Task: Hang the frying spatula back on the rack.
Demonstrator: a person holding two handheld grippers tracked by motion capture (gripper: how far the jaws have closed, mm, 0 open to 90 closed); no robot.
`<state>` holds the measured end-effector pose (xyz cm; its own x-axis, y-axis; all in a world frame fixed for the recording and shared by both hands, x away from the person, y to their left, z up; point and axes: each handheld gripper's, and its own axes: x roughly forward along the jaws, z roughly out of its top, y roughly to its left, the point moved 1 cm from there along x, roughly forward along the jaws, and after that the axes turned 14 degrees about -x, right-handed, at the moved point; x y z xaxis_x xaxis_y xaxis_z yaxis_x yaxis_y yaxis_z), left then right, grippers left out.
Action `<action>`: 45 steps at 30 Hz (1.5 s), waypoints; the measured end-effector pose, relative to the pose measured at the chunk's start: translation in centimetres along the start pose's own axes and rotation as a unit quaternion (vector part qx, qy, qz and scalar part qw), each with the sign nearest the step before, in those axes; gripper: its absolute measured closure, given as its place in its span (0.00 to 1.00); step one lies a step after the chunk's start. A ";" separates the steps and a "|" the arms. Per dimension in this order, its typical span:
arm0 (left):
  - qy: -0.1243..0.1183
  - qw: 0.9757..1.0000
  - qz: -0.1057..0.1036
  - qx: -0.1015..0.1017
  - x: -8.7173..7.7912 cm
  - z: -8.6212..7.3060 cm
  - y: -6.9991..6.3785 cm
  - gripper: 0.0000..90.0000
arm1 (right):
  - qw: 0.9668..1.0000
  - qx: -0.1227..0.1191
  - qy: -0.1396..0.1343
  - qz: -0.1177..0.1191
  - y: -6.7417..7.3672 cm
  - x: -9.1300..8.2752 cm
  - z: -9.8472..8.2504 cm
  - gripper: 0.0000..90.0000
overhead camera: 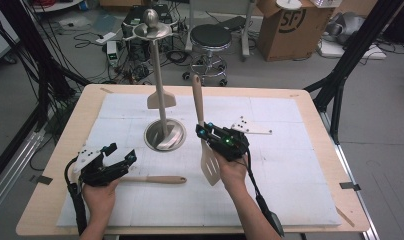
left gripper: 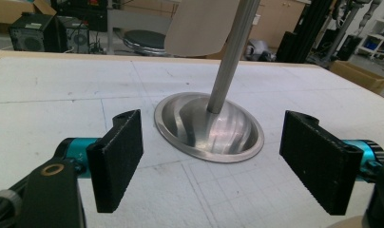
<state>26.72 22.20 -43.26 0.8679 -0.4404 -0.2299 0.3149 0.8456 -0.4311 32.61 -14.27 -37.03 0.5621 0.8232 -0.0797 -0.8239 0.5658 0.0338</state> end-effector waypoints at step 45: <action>-0.005 1.000 0.001 -0.007 -0.7 0.0 0.3 0.26 | 0.998 0.003 0.008 0.061 -1.9 5.9 8.8 0.86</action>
<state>26.24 22.74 -43.20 0.8723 -0.4357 -0.2219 0.3083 0.8423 -0.4422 38.16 -10.08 -28.78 0.4560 0.8854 -0.0904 -0.8858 0.4613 0.0501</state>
